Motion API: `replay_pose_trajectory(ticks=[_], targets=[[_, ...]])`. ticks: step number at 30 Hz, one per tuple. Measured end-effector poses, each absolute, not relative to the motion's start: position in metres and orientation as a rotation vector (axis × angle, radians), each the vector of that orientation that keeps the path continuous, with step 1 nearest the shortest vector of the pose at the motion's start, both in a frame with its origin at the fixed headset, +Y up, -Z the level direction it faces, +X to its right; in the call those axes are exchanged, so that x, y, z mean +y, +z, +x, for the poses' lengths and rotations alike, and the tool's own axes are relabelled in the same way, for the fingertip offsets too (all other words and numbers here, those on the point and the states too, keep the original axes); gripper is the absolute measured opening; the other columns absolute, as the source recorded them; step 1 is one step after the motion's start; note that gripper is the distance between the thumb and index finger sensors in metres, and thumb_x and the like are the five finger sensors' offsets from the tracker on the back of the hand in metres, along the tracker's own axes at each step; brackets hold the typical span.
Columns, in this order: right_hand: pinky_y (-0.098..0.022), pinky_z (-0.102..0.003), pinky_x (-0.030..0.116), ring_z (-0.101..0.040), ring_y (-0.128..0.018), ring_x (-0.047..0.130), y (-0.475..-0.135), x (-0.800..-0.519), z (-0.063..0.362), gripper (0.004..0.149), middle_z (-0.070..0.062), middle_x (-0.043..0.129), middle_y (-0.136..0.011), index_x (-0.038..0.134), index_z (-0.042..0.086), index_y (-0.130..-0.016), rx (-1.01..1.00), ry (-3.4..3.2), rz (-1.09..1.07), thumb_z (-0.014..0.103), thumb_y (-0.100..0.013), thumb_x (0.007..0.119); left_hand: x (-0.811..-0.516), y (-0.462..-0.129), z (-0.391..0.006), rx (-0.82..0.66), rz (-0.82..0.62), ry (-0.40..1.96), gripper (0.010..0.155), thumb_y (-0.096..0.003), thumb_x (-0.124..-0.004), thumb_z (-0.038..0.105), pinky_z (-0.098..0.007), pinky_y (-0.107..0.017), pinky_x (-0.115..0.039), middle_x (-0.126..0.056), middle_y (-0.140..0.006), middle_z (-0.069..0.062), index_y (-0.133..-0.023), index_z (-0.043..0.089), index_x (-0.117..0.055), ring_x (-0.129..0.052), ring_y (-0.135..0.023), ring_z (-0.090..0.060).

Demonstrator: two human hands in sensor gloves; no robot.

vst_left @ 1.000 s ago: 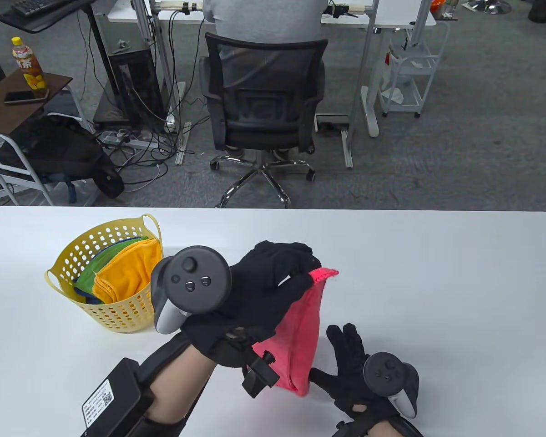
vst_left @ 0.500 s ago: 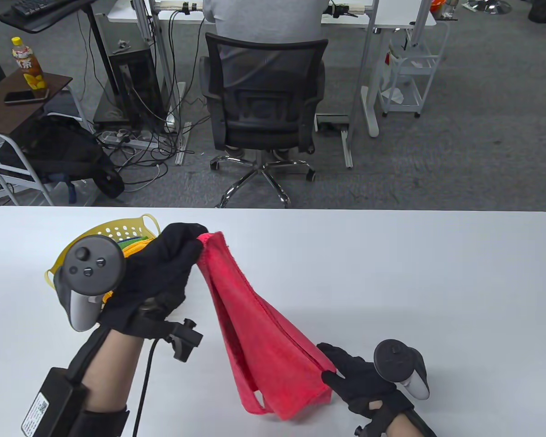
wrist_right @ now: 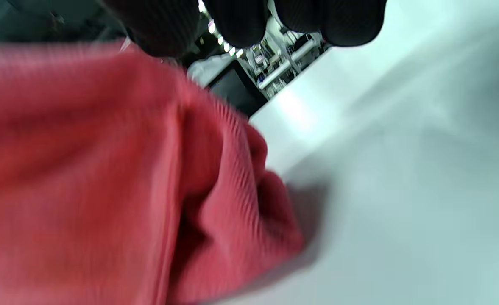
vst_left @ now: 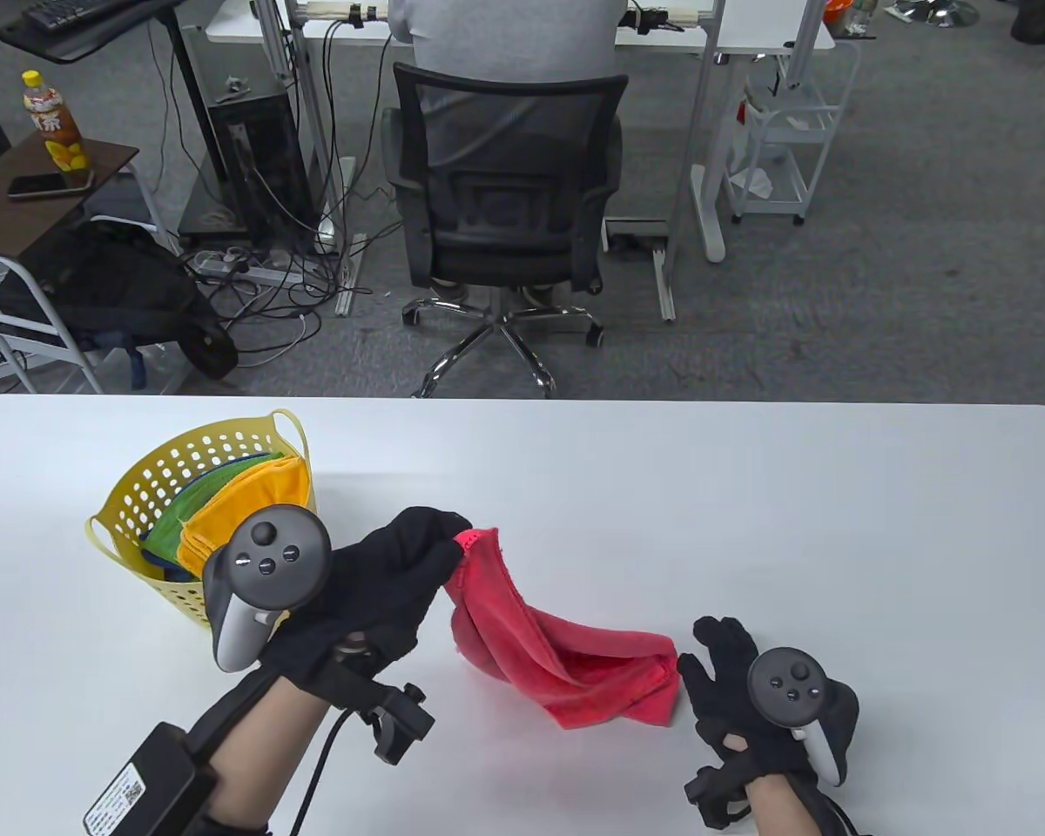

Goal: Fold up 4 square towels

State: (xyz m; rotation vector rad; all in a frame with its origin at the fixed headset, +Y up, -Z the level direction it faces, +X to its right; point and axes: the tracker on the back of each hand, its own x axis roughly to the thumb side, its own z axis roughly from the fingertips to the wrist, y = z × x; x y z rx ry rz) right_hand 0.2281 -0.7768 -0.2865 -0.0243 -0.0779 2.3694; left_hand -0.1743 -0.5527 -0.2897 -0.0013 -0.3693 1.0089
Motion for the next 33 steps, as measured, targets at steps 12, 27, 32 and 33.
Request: replay_pose_trajectory(ticks=[12, 27, 32, 33], targets=[[-0.055, -0.086, 0.023, -0.060, -0.101, 0.042, -0.283, -0.789, 0.170, 0.062, -0.035, 0.040, -0.116, 0.072, 0.013, -0.100, 0.059, 2.643, 0.301, 0.042, -0.048, 0.086, -0.640, -0.269, -0.196, -0.321, -0.079, 0.977, 0.049, -0.0562, -0.070, 0.026, -0.057, -0.082, -0.056, -0.089, -0.087, 0.004, -0.103, 0.040, -0.067, -0.086, -0.094, -0.028], [-0.056, -0.085, 0.027, -0.058, -0.097, 0.059, -0.294, -0.797, 0.166, 0.041, -0.031, 0.067, -0.109, 0.086, 0.010, -0.082, 0.026, 2.632, 0.027, 0.036, -0.050, 0.083, -0.700, -0.257, -0.235, -0.239, -0.191, 1.103, 0.044, -0.0534, -0.081, 0.040, -0.060, -0.081, -0.055, -0.083, -0.091, 0.001, -0.095, 0.026, -0.075, -0.081, -0.098, -0.033], [-0.056, -0.085, 0.027, -0.056, -0.098, 0.059, -0.287, -0.773, 0.184, 0.038, -0.028, 0.071, -0.109, 0.092, 0.008, -0.078, -0.123, 2.610, 0.044, 0.034, -0.051, 0.082, -0.696, -0.257, -0.250, -0.153, -0.136, 1.090, 0.043, -0.0546, -0.080, 0.033, -0.058, -0.082, -0.056, -0.087, -0.091, 0.001, -0.097, 0.026, -0.077, -0.084, -0.097, -0.032], [-0.056, -0.085, 0.027, -0.056, -0.099, 0.059, -0.285, -0.768, 0.191, 0.038, -0.028, 0.071, -0.109, 0.093, 0.009, -0.078, -0.155, 2.582, 0.040, 0.034, -0.051, 0.083, -0.694, -0.257, -0.254, -0.136, -0.113, 1.054, 0.044, -0.0545, -0.081, 0.032, -0.058, -0.082, -0.055, -0.086, -0.091, -0.001, -0.097, 0.025, -0.076, -0.082, -0.098, -0.032]])
